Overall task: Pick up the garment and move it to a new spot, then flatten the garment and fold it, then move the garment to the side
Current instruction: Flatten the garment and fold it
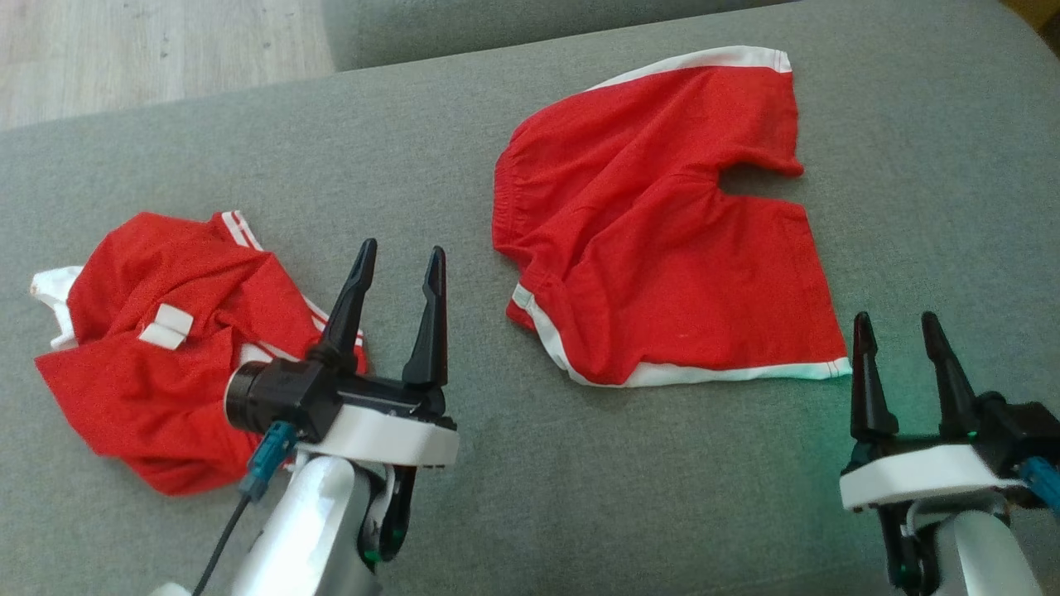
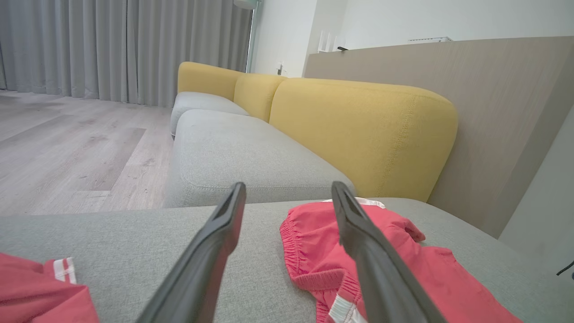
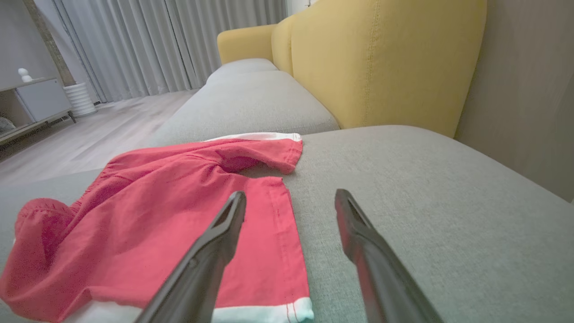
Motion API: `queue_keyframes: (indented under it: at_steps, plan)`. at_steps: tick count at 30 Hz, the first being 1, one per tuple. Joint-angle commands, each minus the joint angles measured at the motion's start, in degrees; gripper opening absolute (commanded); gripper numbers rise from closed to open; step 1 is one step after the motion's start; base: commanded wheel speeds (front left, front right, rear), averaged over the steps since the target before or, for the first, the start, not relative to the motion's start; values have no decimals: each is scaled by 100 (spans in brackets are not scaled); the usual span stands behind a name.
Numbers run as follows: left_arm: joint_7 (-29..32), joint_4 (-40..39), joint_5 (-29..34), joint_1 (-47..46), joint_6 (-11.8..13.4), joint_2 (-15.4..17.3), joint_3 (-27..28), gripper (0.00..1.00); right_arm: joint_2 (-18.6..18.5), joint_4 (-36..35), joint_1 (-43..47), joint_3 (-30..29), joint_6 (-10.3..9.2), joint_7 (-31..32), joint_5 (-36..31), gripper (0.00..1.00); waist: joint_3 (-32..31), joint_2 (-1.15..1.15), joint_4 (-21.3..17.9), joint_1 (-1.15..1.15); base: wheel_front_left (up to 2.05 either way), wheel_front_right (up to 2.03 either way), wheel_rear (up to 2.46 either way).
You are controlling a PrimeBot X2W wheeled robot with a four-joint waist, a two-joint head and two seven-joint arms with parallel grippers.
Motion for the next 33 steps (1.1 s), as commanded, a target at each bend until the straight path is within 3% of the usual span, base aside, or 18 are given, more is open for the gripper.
queue_keyframes:
  at_steps: [1,11,26,27,28,29,33]
  plan:
    - [-46,-155,42,-158,-32,73,193,100,-34,-47,-137,79,-4,-62,-14,100,5,0,3,0,0,0,0]
    - [-46,-145,49,-212,-38,78,133,100,-33,998,-264,-195,-4,119,-109,100,108,0,103,0,0,0,0]
    - [-40,-123,57,-335,-18,105,60,100,-33,1876,-768,-9,-4,153,-239,100,289,0,243,0,0,0,0]
    - [-25,-110,47,-339,-9,108,63,100,-33,1932,-784,-2,-4,169,-232,80,288,0,248,0,0,0,0]
    - [-5,-96,32,-341,-2,109,68,100,-33,1971,-801,-6,-4,164,-240,10,285,0,249,0,0,0,0]
    - [14,-83,18,-341,2,114,71,100,-33,2001,-819,-16,-4,156,-243,0,280,0,246,0,0,0,0]
    - [120,-16,5,-324,3,161,39,100,-33,2053,-888,-94,-4,116,-288,0,261,0,203,0,0,0,0]
